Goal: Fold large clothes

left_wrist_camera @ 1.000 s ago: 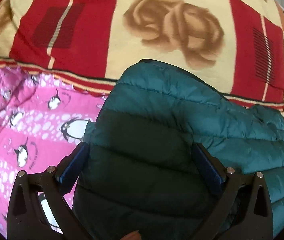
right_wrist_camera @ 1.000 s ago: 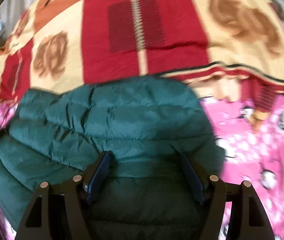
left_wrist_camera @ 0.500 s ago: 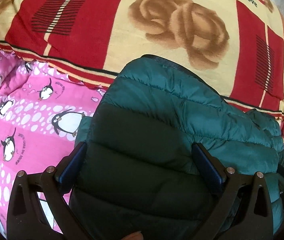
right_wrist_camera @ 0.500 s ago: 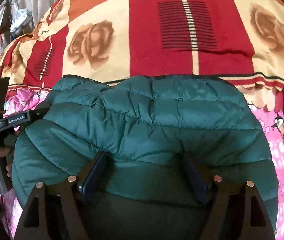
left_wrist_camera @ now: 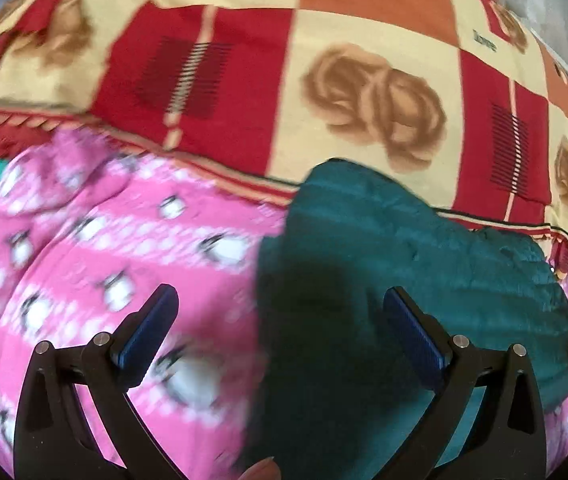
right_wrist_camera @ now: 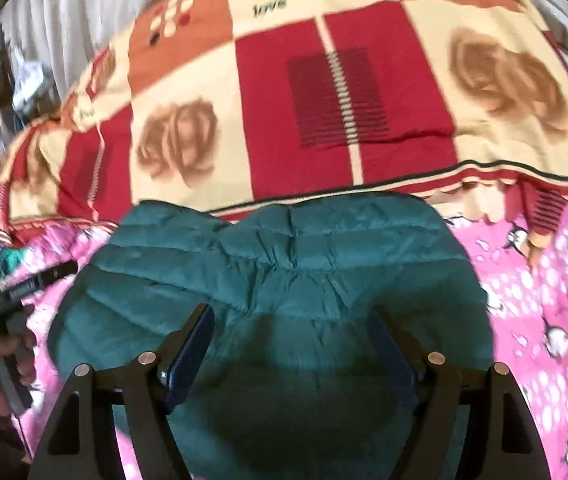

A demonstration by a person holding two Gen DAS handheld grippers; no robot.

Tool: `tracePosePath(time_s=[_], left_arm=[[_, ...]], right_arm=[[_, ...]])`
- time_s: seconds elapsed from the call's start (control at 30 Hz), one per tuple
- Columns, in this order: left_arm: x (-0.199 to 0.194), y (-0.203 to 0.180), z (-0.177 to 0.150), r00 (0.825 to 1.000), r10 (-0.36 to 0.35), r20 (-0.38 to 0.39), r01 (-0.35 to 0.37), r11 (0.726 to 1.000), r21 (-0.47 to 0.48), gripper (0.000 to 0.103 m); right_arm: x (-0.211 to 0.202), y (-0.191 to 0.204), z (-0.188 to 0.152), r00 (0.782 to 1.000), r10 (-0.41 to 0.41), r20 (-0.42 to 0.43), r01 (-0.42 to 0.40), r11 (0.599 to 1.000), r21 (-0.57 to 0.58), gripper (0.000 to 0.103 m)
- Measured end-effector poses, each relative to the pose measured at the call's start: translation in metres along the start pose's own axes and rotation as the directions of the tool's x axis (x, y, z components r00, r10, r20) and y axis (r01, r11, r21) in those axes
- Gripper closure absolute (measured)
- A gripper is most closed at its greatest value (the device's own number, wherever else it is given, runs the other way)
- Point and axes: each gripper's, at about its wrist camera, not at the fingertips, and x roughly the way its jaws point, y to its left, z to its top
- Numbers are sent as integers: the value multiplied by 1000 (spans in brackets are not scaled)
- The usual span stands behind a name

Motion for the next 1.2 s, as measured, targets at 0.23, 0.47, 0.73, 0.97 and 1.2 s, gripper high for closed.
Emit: tracePosePath(time_s=[0.23,0.47,0.73,0.97,1.2], left_arm=[[-33,28,-58,997,-38,-61,37,999,-21,0],[-17,24,-75,986,-78,-145,89,993,74,0],[1,21,-79,953,-263,-151,290,936,201,0],[11,18,-83,923,-317,-217,365,901,234,0],[12,13,-73,902,-379,-205,420,881,217,1]], right_arm=[[-67,-13,-43,994,-104,12,105,991,-83,26],[-90,-73,-80,999,-37,-3,37,999,-17,26],[-58,-94,-82,994,94,-60,-94,996,2,26],[-19,-88,-81,984,133,-118,-131,991,20,26],[-19,-77,-83,976,179,-127,-185,982,-39,41]])
